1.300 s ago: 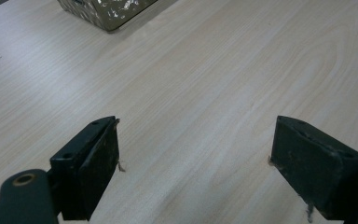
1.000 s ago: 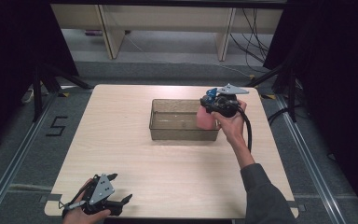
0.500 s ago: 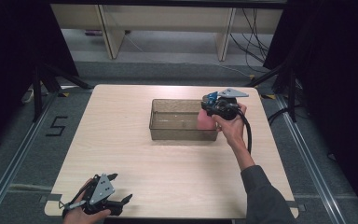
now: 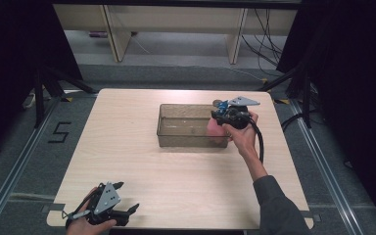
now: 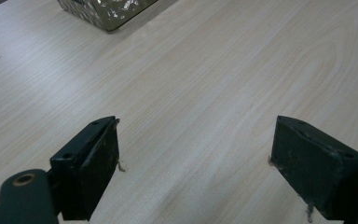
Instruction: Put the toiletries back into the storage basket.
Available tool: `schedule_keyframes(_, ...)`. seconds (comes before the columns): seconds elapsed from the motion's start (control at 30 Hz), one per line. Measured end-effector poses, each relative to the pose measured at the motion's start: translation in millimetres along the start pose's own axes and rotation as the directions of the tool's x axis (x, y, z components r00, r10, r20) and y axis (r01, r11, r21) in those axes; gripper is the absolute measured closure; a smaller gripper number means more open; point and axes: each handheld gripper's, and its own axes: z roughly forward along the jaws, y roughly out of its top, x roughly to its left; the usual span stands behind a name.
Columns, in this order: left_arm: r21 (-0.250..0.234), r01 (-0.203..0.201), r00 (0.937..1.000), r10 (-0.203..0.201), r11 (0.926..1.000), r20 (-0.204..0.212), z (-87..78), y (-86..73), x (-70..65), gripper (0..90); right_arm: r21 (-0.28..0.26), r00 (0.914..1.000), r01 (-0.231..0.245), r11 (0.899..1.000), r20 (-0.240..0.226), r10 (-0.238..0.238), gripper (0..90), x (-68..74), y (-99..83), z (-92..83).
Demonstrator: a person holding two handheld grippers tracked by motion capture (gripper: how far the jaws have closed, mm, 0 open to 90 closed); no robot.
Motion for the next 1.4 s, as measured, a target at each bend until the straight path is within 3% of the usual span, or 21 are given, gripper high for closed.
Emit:
schedule_keyframes(0.03, -0.005, 0.002, 1.0, -0.002, 1.0, 0.0, 0.2, -0.1, -0.3, 14.7, 0.031, 0.9998, -0.014, 0.999, -0.012, 0.014, 53.9, 0.9, -2.2, -1.1)
schedule_keyframes(0.07, -0.003, 0.005, 1.0, -0.005, 1.0, 0.003, 0.2, -0.2, -0.4, 14.7, 0.031, 0.9998, -0.014, 0.999, -0.012, 0.014, 53.9, 0.9, -2.2, -1.1)
schedule_keyframes(0.1, -0.019, 0.018, 0.9998, -0.018, 0.9997, 0.001, 1.3, -0.3, -1.6, 14.7, 0.015, 0.9998, 0.017, 1.0, -0.005, -0.017, 53.9, -1.0, -2.8, 0.3)
schedule_keyframes(0.13, -0.019, 0.019, 0.9998, -0.019, 0.9996, 0.002, 1.4, -0.3, -1.6, 14.7, 0.017, 0.9999, -0.005, 1.0, -0.014, 0.006, 53.9, 0.7, -3.9, 0.4)
schedule_keyframes(0.23, 0.004, -0.004, 1.0, 0.004, 1.0, -0.001, -0.3, -0.1, 0.2, 14.7, 0.021, 0.9999, 0.004, 1.0, -0.009, -0.004, 53.9, 0.7, -5.2, 1.2)
schedule_keyframes(0.33, -0.019, 0.021, 0.9998, -0.021, 0.9996, 0.0, 1.0, -0.2, -1.2, 14.7, 0.036, 0.9999, -0.005, 0.999, -0.013, 0.006, 53.9, 1.1, -7.0, 1.3)
schedule_keyframes(0.4, -0.003, 0.001, 1.0, -0.001, 1.0, -0.001, -0.3, 0.0, 0.0, 14.7, 0.016, 0.9999, 0.012, 1.0, -0.01, -0.012, 53.9, 0.1, -8.6, 3.2)
schedule_keyframes(0.5, -0.021, 0.022, 0.9998, -0.022, 0.9995, 0.0, 1.0, 0.0, -1.7, 14.7, 0.018, 0.9999, 0.006, 1.0, -0.013, -0.006, 53.8, 0.5, -8.6, 2.8)
schedule_keyframes(0.53, 0.003, -0.002, 1.0, 0.002, 1.0, -0.001, -0.2, 0.1, 0.1, 14.8, 0.021, 0.9998, 0.02, 1.0, -0.008, -0.019, 53.8, -0.2, -8.4, 1.7)
schedule_keyframes(0.63, -0.008, 0.005, 1.0, -0.005, 1.0, -0.003, 0.2, -0.3, -0.9, 14.7, 0.02, 0.9997, 0.0, 1.0, -0.023, 0.001, 53.4, 0.3, -9.0, 3.2)
schedule_keyframes(0.77, -0.007, 0.004, 1.0, -0.004, 1.0, -0.003, 0.1, -0.3, -1.0, 14.7, 0.011, 0.9996, 0.023, 1.0, -0.015, -0.022, 49.9, -0.6, -9.4, 2.1)
schedule_keyframes(0.8, -0.005, 0.007, 1.0, -0.007, 1.0, -0.006, 0.1, -0.5, -1.1, 14.7, 0.015, 0.9987, -0.044, 0.999, -0.025, 0.044, 38.8, -0.2, -9.7, 1.5)
schedule_keyframes(0.9, -0.021, 0.024, 0.9997, -0.024, 0.9995, 0.003, 1.2, -0.2, -1.6, 14.8, 0.007, 0.9965, -0.078, 0.997, -0.031, 0.078, 33.1, -2.3, -9.2, -1.4)
schedule_keyframes(0.93, -0.001, 0.001, 1.0, -0.001, 1.0, -0.004, 0.0, -0.1, -0.2, 14.7, -0.008, 0.997, -0.07, 0.998, -0.032, 0.07, 31.1, -3.9, -9.1, -2.9)
schedule_keyframes(1.0, -0.004, 0.001, 1.0, -0.001, 1.0, -0.01, 0.1, -0.3, -0.9, 14.8, -0.021, 0.9958, -0.081, 0.996, -0.044, 0.08, 27.5, -5.5, -8.7, -7.7)
schedule_keyframes(1.07, -0.003, 0.001, 1.0, -0.001, 1.0, -0.004, 0.4, -0.3, -0.7, 14.7, -0.018, 0.9911, -0.12, 0.993, -0.061, 0.118, 26.1, -3.0, -8.5, -15.2)
schedule_keyframes(1.1, -0.005, 0.002, 1.0, -0.002, 1.0, -0.005, 0.6, -0.2, -0.8, 14.7, -0.018, 0.9911, -0.12, 0.993, -0.061, 0.118, 26.1, -3.0, -8.5, -15.2)
schedule_keyframes(1.13, -0.005, 0.002, 1.0, -0.002, 1.0, -0.005, 0.6, -0.2, -1.1, 14.8, -0.029, 0.9945, -0.09, 0.995, -0.055, 0.089, 25.9, -4.2, -9.3, -16.4)
schedule_keyframes(1.27, -0.013, 0.011, 0.9999, -0.011, 0.9999, -0.003, 1.5, -0.2, -2.0, 14.8, -0.024, 0.9909, -0.119, 0.993, -0.065, 0.118, 25.1, -0.5, -11.6, -20.5)
schedule_keyframes(1.3, -0.023, 0.025, 0.9997, -0.025, 0.9994, -0.003, 2.1, -0.2, -2.9, 14.8, -0.037, 0.9956, -0.079, 0.996, -0.053, 0.077, 24.9, -3.2, -11.9, -20.4)
schedule_keyframes(1.4, -0.001, 0.0, 1.0, 0.0, 1.0, -0.004, 0.1, -0.4, -0.7, 14.8, -0.031, 0.9921, -0.109, 0.994, -0.065, 0.107, 24.2, -3.9, -12.1, -23.1)
